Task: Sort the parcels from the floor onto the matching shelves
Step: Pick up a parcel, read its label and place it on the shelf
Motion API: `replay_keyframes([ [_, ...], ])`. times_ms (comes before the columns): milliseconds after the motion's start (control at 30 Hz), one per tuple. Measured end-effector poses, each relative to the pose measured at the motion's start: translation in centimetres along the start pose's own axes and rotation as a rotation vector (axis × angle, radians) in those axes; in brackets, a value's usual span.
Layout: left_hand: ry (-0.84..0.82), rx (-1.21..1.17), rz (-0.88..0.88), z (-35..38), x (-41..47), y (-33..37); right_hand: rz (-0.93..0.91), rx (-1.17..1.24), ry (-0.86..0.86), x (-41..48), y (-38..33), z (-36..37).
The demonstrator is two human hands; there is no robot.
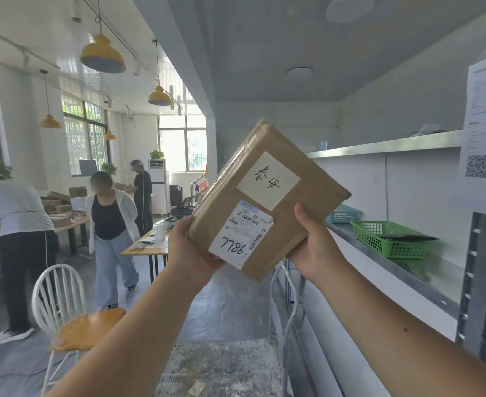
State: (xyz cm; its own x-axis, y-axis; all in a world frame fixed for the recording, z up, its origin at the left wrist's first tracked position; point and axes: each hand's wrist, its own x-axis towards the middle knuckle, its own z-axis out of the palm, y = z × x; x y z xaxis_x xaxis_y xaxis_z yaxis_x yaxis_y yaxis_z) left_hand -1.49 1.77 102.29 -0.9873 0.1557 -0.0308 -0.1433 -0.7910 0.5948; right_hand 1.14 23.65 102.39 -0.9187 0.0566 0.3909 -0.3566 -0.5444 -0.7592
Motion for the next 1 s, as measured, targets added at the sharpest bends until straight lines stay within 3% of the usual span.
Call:
replay_keyframes([
  [167,0.055,0.072,0.116,-0.7,-0.3,1.0,-0.083,-0.03,0.041,0.7,0.4,-0.2],
  [367,0.035,0.364,0.229,-0.2,-0.9,1.1,-0.082,-0.068,0.1,0.2,1.1,0.0],
  [533,0.032,0.578,0.36,1.0,-1.7,0.1,-0.024,-0.045,0.052,-0.2,0.7,0.7],
  [800,-0.019,0.63,0.326,0.6,-2.6,0.4,0.085,-0.066,-0.043,-0.8,-0.6,-0.3],
  [1000,0.011,0.552,0.46,0.1,-2.0,0.6,0.113,-0.239,-0.014,0.1,-0.6,-1.9],
])
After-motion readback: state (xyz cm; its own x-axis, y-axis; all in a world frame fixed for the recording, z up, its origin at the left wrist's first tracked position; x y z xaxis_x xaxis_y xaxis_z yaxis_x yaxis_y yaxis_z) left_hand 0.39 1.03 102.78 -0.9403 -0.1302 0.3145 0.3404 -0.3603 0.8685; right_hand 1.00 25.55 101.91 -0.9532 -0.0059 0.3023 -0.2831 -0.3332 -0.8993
